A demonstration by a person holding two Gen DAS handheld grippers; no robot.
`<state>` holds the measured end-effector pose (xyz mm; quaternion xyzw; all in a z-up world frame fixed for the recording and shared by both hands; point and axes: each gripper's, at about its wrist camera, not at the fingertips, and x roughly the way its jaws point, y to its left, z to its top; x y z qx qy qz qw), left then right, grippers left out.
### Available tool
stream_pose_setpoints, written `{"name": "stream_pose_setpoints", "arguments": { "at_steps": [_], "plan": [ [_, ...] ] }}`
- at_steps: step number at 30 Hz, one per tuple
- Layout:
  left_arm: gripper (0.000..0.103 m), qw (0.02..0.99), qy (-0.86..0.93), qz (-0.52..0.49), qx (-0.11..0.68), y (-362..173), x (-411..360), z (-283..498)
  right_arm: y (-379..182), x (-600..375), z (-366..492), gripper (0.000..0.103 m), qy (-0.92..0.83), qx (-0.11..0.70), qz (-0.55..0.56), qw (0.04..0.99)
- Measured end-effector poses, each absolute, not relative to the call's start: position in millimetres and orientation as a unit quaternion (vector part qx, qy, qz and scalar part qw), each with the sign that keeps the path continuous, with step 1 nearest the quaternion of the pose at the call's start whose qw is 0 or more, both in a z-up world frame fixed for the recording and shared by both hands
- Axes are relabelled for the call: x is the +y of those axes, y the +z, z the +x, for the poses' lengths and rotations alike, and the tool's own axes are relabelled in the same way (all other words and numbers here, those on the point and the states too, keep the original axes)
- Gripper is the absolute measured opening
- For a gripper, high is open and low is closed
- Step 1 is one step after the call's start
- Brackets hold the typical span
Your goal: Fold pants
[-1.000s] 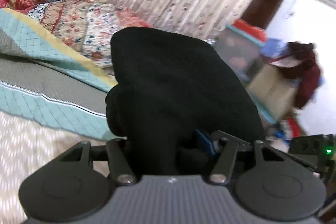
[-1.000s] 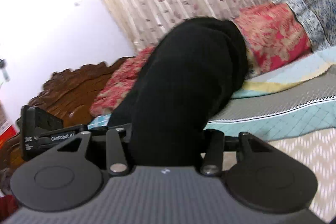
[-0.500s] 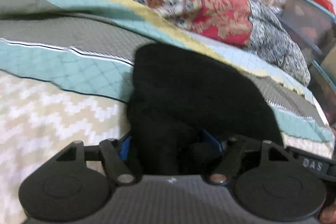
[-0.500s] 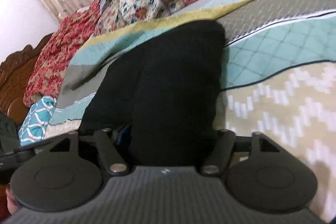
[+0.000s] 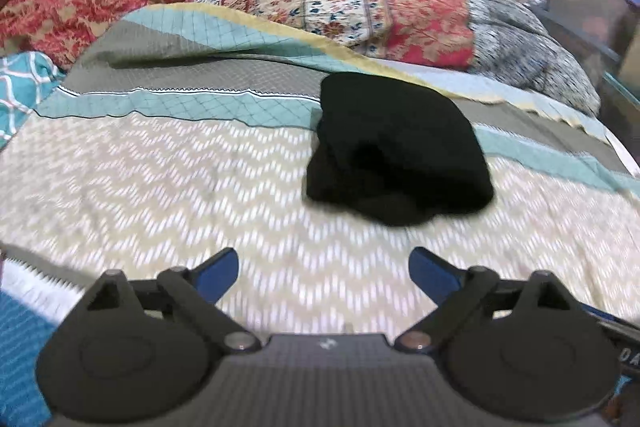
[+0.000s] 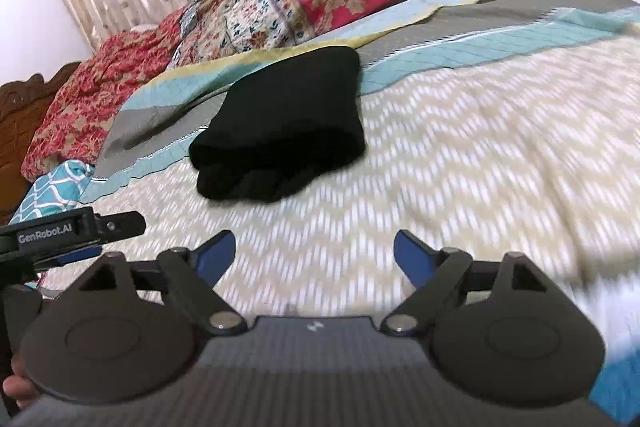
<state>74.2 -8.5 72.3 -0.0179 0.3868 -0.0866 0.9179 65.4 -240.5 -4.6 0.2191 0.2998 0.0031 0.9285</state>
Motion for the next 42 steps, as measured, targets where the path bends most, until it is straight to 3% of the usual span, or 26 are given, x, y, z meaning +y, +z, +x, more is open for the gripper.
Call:
{"name": "stream_pose_setpoints", "arguments": {
  "at_steps": [2, 13, 25, 42],
  "plan": [
    [0.103, 0.917, -0.092, -0.011, 0.387, 77.5, -10.7, 53.5, -4.7, -227.0, 48.7, 0.089, -0.016, 0.306, 0.220, 0.926],
    [0.103, 0.913, -0.081, 0.014, 0.400, 81.9, -12.5, 3.8, -3.7, -188.8, 6.7, 0.091, 0.012, 0.351, 0.218, 0.910],
    [0.103, 0.905, -0.058, 0.003, 0.421, 76.5, 0.5, -1.4, -6.9, -176.4, 3.4, 0.091, 0.006, 0.358, 0.215, 0.909],
    [0.103, 0.908, -0.015, 0.066, 0.414, 67.4, -4.8, 1.4, -4.9, -179.9, -0.3, 0.091, -0.026, 0.348, 0.219, 0.911]
  ]
}}
